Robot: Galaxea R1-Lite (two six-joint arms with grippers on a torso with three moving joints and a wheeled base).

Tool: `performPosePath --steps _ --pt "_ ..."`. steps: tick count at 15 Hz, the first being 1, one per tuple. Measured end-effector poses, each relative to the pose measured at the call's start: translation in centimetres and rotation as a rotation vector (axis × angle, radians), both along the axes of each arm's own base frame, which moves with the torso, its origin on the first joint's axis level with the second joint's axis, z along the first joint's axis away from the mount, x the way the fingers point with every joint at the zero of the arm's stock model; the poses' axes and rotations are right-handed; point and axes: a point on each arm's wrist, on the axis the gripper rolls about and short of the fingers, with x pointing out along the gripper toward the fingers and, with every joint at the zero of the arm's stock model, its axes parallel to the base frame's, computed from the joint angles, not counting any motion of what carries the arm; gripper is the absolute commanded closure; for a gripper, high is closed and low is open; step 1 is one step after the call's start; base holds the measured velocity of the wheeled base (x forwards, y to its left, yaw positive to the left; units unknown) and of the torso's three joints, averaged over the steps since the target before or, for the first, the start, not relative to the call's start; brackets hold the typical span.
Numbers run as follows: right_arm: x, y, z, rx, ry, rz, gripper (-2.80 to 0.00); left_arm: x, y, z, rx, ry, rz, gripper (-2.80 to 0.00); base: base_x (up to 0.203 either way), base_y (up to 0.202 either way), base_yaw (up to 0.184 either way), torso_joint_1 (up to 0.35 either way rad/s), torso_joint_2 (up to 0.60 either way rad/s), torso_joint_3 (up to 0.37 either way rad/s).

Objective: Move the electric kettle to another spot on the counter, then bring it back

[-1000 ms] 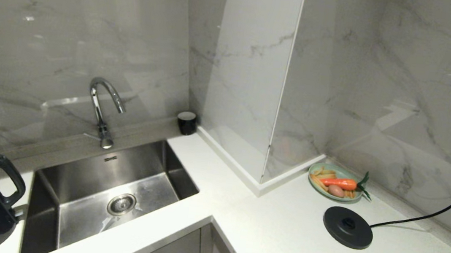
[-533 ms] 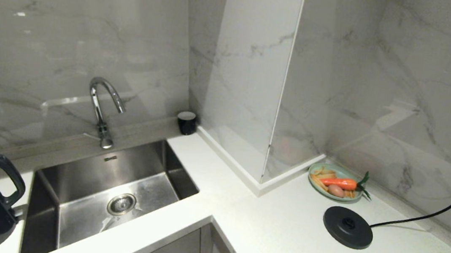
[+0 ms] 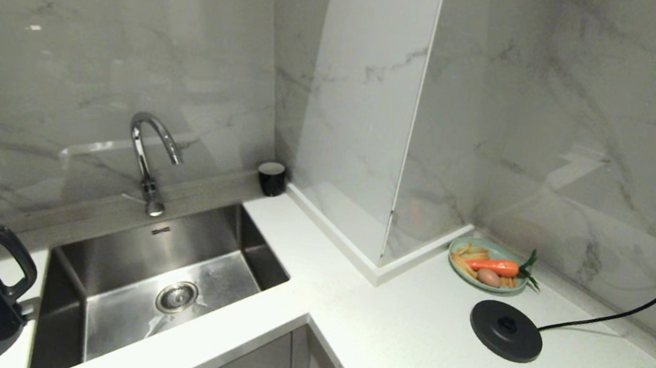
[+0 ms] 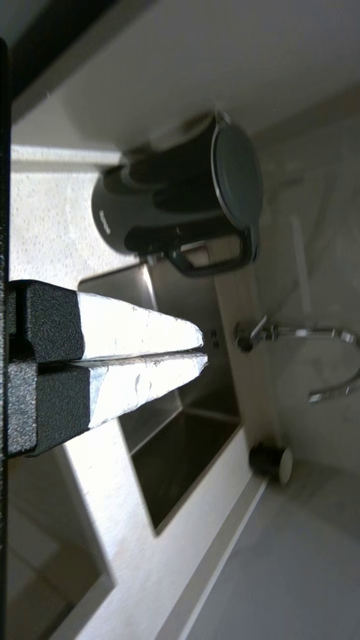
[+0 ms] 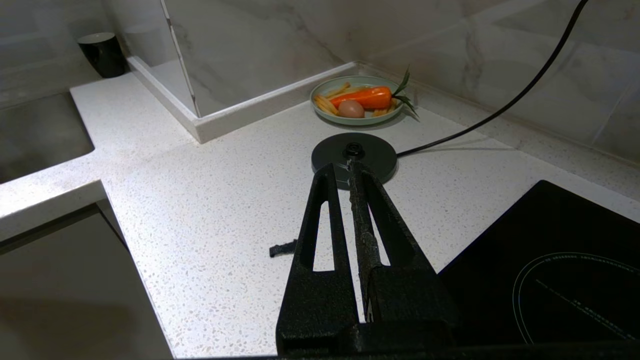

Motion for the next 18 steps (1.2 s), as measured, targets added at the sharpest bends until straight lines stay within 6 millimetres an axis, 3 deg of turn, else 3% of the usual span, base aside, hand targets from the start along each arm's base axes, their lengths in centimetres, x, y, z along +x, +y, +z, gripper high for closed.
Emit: performPosePath --steps 4,5,18 --pt "0.0 0.0 0.0 0.000 0.000 0.000 0.00 1.0 -0.4 -6.0 0.062 0.123 -0.208 0.00 0.000 0.000 0.000 0.000 0.00 0.000" --pt "0.0 0.0 0.0 0.000 0.000 0.000 0.00 1.2 -0.5 -6.7 0.052 0.132 -0.265 0.00 0.000 0.000 0.000 0.000 0.00 0.000" --pt "0.0 0.0 0.0 -0.002 0.000 0.000 0.00 1.3 -0.6 -7.5 -0.001 0.133 -0.292 0.00 0.000 0.000 0.000 0.000 0.00 0.000"
